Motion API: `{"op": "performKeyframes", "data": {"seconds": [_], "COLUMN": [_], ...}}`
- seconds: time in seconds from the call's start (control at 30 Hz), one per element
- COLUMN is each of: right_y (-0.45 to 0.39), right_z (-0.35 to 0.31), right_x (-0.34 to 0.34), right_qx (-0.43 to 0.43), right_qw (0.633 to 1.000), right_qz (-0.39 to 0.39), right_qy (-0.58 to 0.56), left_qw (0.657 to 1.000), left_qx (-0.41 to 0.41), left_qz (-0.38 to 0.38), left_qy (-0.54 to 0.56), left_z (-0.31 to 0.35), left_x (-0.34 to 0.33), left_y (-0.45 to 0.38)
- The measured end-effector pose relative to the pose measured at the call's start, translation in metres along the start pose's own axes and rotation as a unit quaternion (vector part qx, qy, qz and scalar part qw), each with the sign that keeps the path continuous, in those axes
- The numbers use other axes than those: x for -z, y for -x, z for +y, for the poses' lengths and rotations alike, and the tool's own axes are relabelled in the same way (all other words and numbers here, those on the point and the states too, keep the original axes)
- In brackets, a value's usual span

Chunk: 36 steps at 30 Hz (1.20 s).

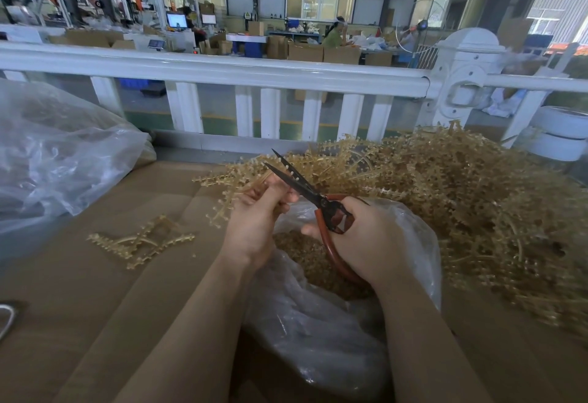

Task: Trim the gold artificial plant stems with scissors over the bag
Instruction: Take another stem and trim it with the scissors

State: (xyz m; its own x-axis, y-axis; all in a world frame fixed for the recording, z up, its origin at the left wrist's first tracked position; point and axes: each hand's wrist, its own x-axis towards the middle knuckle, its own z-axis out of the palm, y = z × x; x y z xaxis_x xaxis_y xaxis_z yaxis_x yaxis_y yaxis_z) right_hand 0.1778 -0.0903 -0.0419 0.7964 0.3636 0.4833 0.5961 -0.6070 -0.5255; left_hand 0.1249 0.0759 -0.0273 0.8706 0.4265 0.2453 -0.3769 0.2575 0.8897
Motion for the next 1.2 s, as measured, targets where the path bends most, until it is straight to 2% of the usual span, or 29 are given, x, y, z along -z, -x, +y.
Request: {"op": "performKeyframes", "data": {"seconds": [0.73, 1.2], "right_y": [-0.0010, -0.0020], "right_z": [0.0009, -0.0002], "right_x": [-0.0003, -0.0003], "right_qx": [-0.016, -0.013], "right_qw": [1.000, 1.000], "right_qz": [-0.006, -0.020], "right_qy": [0.017, -0.016], "left_qw": [0.999, 0.998], "left_qx": [0.031, 0.056], "left_qz": [0.000, -0.006], "left_qy": [0.008, 0.037], "left_z": [0.0029, 0.0017], "left_x": [-0.0031, -0.0024], "left_y": [0.0022, 0.0001]}}
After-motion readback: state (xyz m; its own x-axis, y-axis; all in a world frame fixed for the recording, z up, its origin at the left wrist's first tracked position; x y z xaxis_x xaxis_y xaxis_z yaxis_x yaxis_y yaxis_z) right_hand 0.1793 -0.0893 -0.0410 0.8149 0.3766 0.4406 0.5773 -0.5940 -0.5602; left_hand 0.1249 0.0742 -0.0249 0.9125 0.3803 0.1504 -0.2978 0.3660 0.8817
